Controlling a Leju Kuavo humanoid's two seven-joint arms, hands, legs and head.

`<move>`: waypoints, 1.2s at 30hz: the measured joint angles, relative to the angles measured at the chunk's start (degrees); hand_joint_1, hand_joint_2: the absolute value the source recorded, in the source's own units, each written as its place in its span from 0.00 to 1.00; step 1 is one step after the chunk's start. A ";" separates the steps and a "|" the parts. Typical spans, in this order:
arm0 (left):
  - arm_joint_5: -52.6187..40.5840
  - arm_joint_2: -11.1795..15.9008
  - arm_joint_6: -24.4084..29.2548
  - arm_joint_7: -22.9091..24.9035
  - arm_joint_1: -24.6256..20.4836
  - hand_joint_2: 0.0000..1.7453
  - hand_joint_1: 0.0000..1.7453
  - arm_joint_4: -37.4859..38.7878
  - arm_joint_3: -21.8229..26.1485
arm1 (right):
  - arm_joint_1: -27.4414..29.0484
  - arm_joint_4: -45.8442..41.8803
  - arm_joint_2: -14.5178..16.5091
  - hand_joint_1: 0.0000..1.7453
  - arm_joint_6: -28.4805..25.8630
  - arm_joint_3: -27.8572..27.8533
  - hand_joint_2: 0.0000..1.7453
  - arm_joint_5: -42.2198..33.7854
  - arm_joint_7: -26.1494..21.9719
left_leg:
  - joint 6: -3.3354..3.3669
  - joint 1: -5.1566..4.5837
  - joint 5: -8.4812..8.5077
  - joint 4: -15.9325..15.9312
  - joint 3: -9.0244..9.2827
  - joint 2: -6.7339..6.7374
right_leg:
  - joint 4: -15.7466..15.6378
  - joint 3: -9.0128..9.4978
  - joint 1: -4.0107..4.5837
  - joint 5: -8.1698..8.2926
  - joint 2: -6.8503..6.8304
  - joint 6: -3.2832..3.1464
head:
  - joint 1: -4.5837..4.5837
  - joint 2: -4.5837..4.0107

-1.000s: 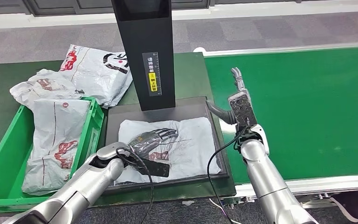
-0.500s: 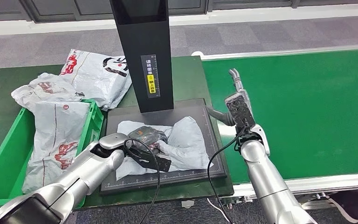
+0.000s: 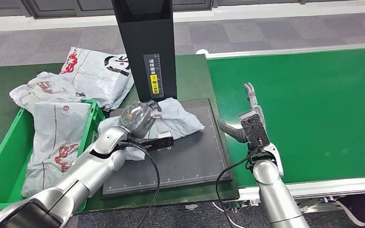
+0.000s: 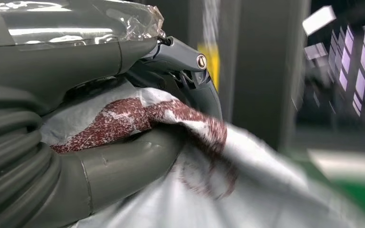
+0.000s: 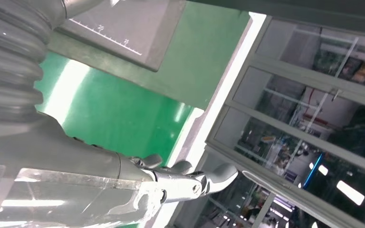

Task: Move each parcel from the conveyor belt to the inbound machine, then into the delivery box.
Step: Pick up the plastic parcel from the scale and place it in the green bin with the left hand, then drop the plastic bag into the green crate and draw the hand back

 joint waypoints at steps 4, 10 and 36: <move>-16.92 1.17 10.21 11.88 0.20 1.00 1.00 -5.10 3.44 | 0.57 -0.47 0.00 0.00 0.04 -0.25 1.00 0.04 -0.91 | 0.01 -0.01 -0.01 0.00 -0.17 0.11 | 0.01 -0.19 -0.02 0.01 0.10 0.02 | 0.01 0.00; -30.22 3.35 14.53 16.28 3.92 1.00 1.00 -13.15 11.84 | -0.18 0.37 0.00 0.00 -0.37 -0.25 1.00 -0.15 -2.02 | 0.01 -0.01 -0.01 0.00 -0.33 0.08 | 0.01 -0.33 0.00 -0.01 0.10 0.00 | -0.01 0.00; -34.54 13.57 17.94 28.25 14.74 1.00 1.00 -18.65 36.97 | 3.28 -3.29 1.37 0.00 -1.87 -6.31 1.00 1.63 0.54 | -0.01 0.05 -0.02 0.00 -0.52 0.11 | 0.02 -0.56 0.03 -0.04 0.13 -0.04 | -0.01 0.00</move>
